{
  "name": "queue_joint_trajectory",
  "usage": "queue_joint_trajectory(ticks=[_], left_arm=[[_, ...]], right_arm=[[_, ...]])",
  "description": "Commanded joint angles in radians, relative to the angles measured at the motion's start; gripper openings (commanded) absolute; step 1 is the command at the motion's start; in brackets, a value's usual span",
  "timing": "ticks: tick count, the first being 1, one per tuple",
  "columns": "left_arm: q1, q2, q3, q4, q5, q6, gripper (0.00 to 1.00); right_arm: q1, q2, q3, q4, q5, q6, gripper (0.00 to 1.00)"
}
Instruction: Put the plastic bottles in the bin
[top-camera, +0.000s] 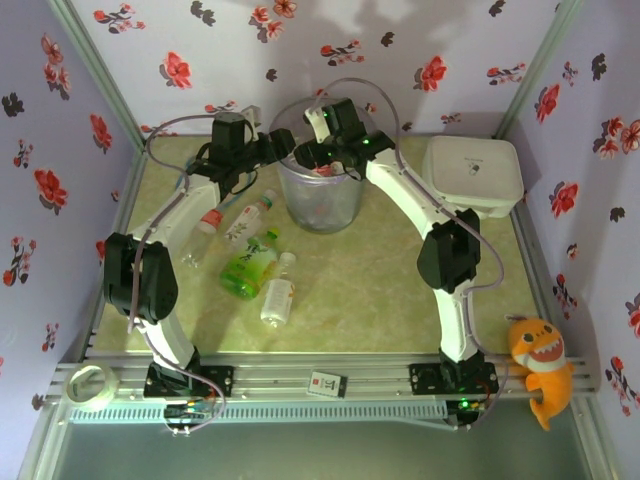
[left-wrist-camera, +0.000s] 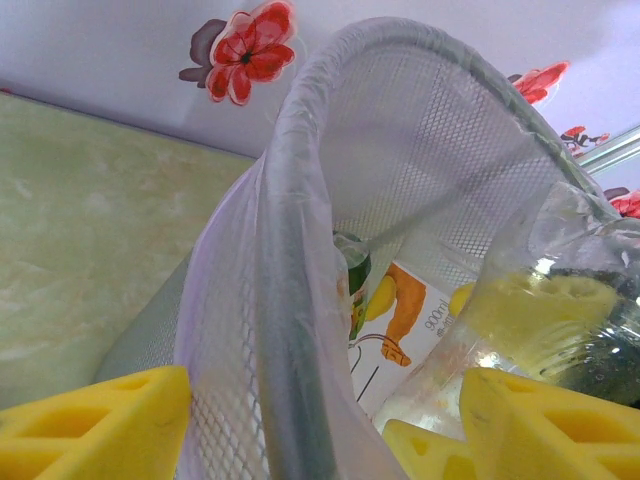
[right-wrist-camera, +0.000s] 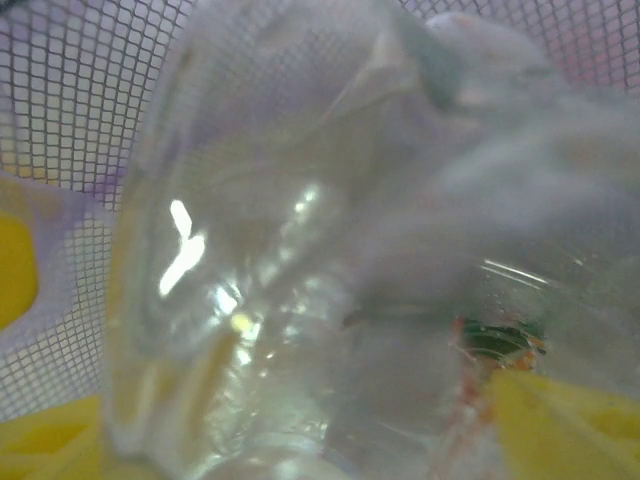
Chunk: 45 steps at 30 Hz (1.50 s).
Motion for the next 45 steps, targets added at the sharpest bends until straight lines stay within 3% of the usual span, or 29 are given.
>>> queue_joint_trajectory(ticks=[1,16,25,28,31,33,38,45], left_arm=[[-0.009,0.023,-0.014,-0.059,0.001,0.020,0.72],[-0.008,0.019,-0.014,-0.064,0.002,0.022,0.72],[-0.008,0.015,-0.018,-0.064,0.001,0.022,0.72],[-0.009,0.014,-0.020,-0.064,0.001,0.021,0.72],[-0.008,0.014,-0.020,-0.064,0.001,0.022,0.72],[-0.009,0.014,-0.020,-0.062,0.001,0.021,0.72],[-0.009,0.015,-0.021,-0.061,0.001,0.019,0.72],[-0.008,0.016,-0.021,-0.061,0.002,0.018,0.72]], right_arm=[[-0.031,0.020,0.020,-0.074,0.048,-0.003,0.82],[-0.036,-0.103,0.095,-0.102,0.068,0.020,0.79],[-0.038,-0.091,0.125,-0.144,0.053,0.021,0.84],[-0.041,-0.071,0.151,-0.168,0.056,0.026,0.77],[-0.045,-0.059,0.158,-0.188,0.066,0.035,0.57],[-0.047,-0.055,0.146,-0.187,0.076,0.034,0.51],[-0.058,-0.005,0.145,-0.197,0.083,0.029,0.50],[-0.070,0.085,0.206,-0.208,-0.004,0.049,0.51]])
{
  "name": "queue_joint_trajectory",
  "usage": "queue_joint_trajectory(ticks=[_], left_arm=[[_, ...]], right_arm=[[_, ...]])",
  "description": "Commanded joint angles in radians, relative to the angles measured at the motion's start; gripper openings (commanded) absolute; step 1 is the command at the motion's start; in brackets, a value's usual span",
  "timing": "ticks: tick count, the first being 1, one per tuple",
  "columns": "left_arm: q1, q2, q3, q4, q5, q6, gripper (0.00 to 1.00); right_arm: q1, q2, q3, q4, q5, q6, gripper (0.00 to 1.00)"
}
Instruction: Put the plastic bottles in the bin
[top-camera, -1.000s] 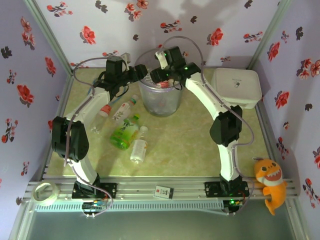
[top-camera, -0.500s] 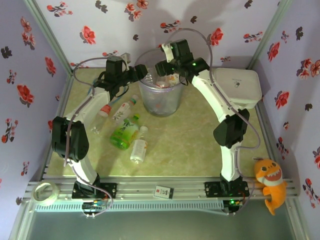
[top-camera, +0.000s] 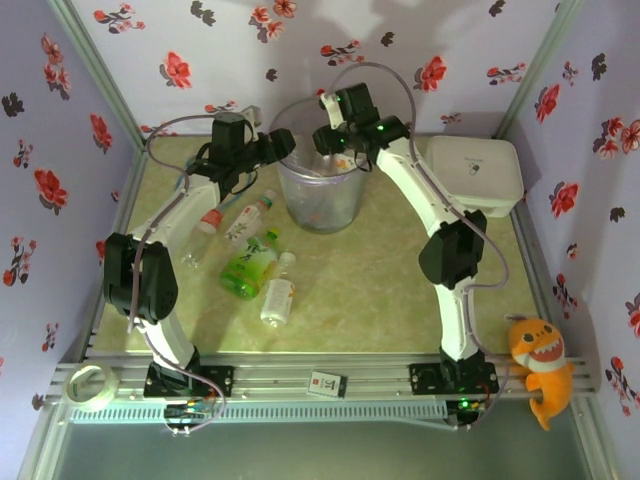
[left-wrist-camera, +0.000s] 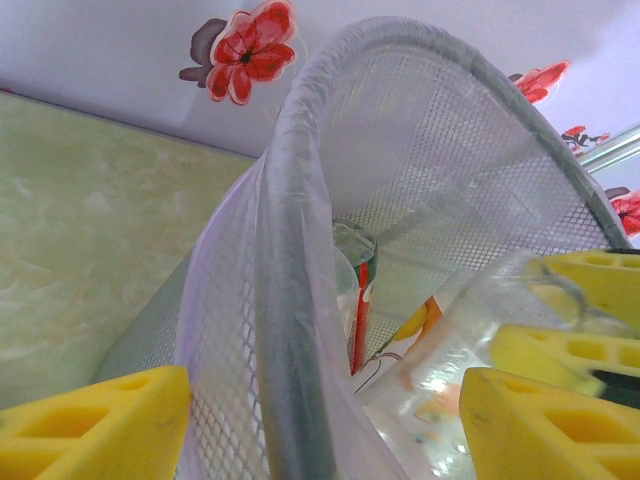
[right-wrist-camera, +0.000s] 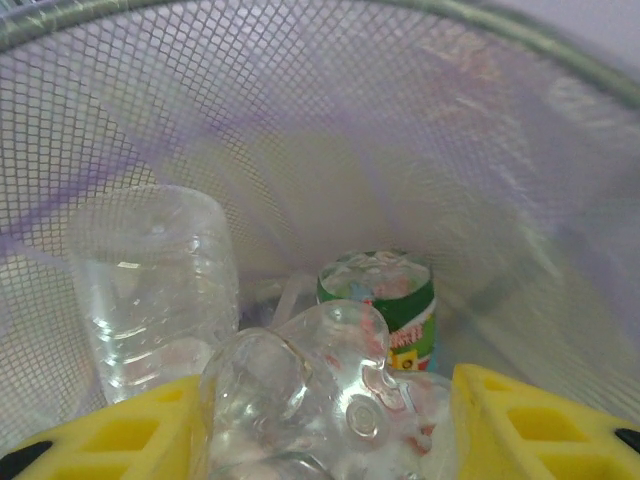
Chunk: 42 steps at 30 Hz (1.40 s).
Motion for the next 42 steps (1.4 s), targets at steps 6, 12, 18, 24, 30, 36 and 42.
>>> queue_joint_trajectory(ticks=[6,12,18,24,30,36,42], left_arm=[[-0.008,0.018,-0.020,-0.056,0.002,0.015,0.72],[-0.008,0.019,-0.020,-0.059,0.001,0.019,0.72],[-0.009,0.021,-0.018,-0.059,0.002,0.018,0.72],[-0.009,0.013,-0.016,-0.062,0.001,0.021,0.72],[-0.008,0.002,0.002,-0.080,0.002,0.032,0.73],[-0.008,-0.008,0.012,-0.100,0.000,0.040,0.74],[-0.008,-0.020,0.020,-0.109,-0.003,0.047,0.74]], right_arm=[[-0.017,0.140,0.135,-0.086,-0.068,0.026,0.52],[-0.022,0.180,0.170,-0.111,-0.075,0.031,0.60],[-0.030,0.152,0.187,-0.137,-0.069,0.025,0.80],[-0.031,0.034,0.166,-0.132,-0.075,0.025,0.88],[-0.031,-0.134,0.045,-0.060,-0.085,0.038,0.99],[-0.045,-0.271,-0.106,-0.019,-0.031,0.094,0.99],[-0.168,-0.370,-0.255,0.011,0.012,0.236,0.93]])
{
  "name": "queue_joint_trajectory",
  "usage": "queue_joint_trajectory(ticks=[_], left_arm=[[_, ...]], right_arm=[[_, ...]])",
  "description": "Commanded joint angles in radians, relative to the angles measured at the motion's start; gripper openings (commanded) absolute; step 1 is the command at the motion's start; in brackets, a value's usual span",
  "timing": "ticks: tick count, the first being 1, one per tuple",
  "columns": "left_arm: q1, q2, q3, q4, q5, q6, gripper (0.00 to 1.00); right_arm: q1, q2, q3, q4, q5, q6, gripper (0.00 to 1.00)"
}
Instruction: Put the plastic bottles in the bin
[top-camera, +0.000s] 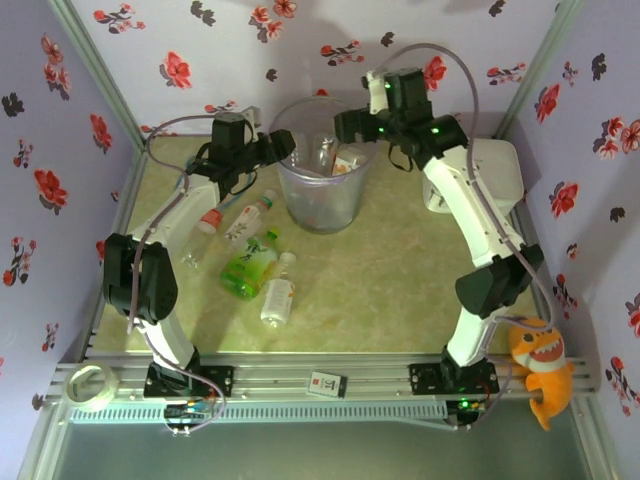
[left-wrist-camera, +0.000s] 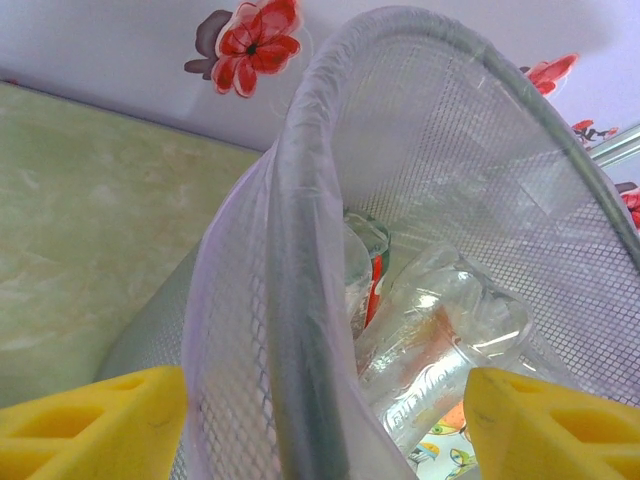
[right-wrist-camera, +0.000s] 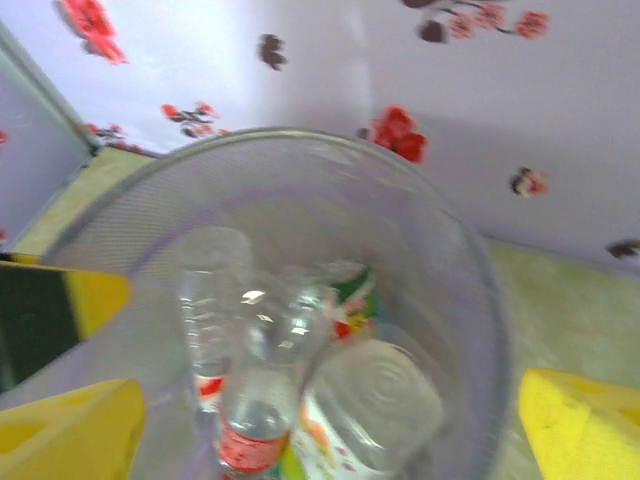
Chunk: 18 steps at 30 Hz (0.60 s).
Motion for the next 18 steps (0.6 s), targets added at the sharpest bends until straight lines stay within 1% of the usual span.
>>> queue_joint_trajectory(ticks=[1,3,7,9,10,12,15,17,18], left_arm=[[-0.009,-0.014,0.019,-0.082,-0.002,0.043,0.74],[-0.008,-0.010,0.024,-0.083,-0.001,0.041,0.75],[-0.009,-0.007,0.037,-0.090,-0.001,0.045,0.77],[-0.008,-0.007,0.042,-0.095,-0.001,0.048,0.81],[-0.009,-0.008,0.045,-0.097,-0.001,0.050,0.83],[-0.008,-0.007,0.054,-0.105,-0.001,0.057,0.84],[-0.008,-0.005,0.073,-0.118,-0.004,0.070,0.87],[-0.008,-0.005,0.083,-0.129,-0.002,0.080,0.92],[-0.008,-0.007,0.088,-0.131,-0.002,0.083,0.97]], right_arm=[[-0.081,-0.008,-0.050,-0.001,0.037,0.105,0.91],[-0.103,0.005,-0.058,-0.021,0.010,0.113,0.87],[-0.124,0.035,-0.087,0.004,-0.075,0.147,0.79],[-0.130,0.060,-0.088,0.016,-0.104,0.159,0.75],[-0.130,0.068,-0.086,0.022,-0.112,0.162,0.74],[-0.130,0.093,-0.081,0.031,-0.133,0.171,0.73],[-0.131,0.133,-0.065,0.039,-0.159,0.183,0.64],[-0.131,0.157,-0.060,0.042,-0.165,0.184,0.59],[-0.130,0.166,-0.060,0.047,-0.166,0.188,0.57]])
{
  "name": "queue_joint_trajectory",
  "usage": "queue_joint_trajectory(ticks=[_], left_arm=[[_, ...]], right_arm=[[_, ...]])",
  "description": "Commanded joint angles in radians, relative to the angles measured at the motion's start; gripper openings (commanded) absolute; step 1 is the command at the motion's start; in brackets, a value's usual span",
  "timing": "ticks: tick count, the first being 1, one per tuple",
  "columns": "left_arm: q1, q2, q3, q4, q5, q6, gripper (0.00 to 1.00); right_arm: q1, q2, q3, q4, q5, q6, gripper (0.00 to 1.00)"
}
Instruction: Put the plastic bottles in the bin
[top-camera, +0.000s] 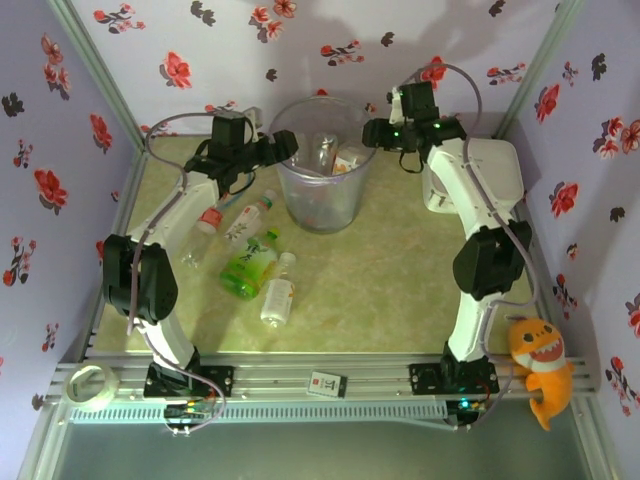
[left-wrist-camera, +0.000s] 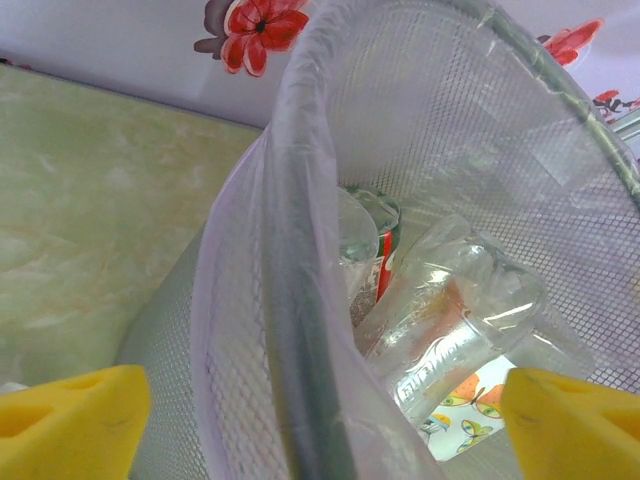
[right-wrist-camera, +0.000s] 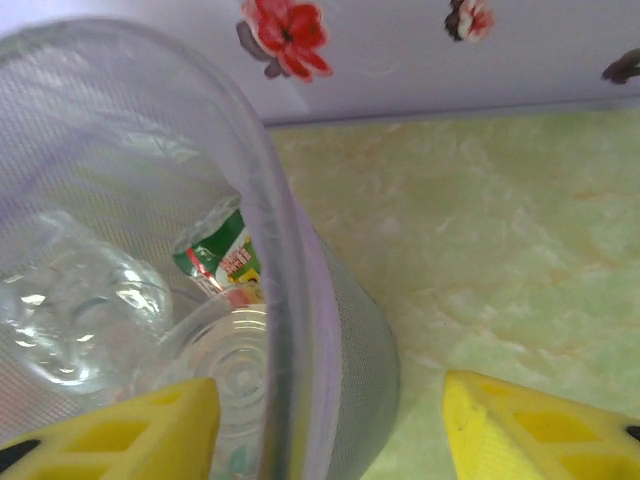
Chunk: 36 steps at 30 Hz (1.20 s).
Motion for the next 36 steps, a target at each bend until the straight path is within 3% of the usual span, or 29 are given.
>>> queue_joint_trajectory(ticks=[1,7,14,18,22,28,36], left_arm=[[-0.009,-0.010,0.045,-0.034,-0.001,0.037,1.00],[-0.009,-0.040,0.070,-0.046,0.012,0.097,1.00],[0.021,-0.168,0.043,-0.083,0.009,0.143,1.00],[0.056,-0.269,-0.013,-0.219,-0.053,0.203,1.00],[0.124,-0.321,-0.017,-0.467,-0.151,0.255,1.00],[0.276,-0.276,-0.051,-0.696,-0.179,0.256,1.00],[0.309,-0.112,-0.008,-0.823,-0.279,0.321,1.00]], right_arm=[[0.001,0.033,0.018,0.027,-0.038,0.025,0.56],[0.001,0.064,0.025,0.044,-0.065,0.042,0.43],[0.001,0.073,0.022,0.058,-0.065,0.051,0.38],[0.002,0.066,0.008,0.069,-0.062,0.051,0.38],[0.002,0.059,0.007,0.065,-0.059,0.045,0.38],[0.002,0.052,0.004,0.062,-0.063,0.042,0.38],[0.002,0.056,-0.002,0.067,-0.080,0.044,0.39]])
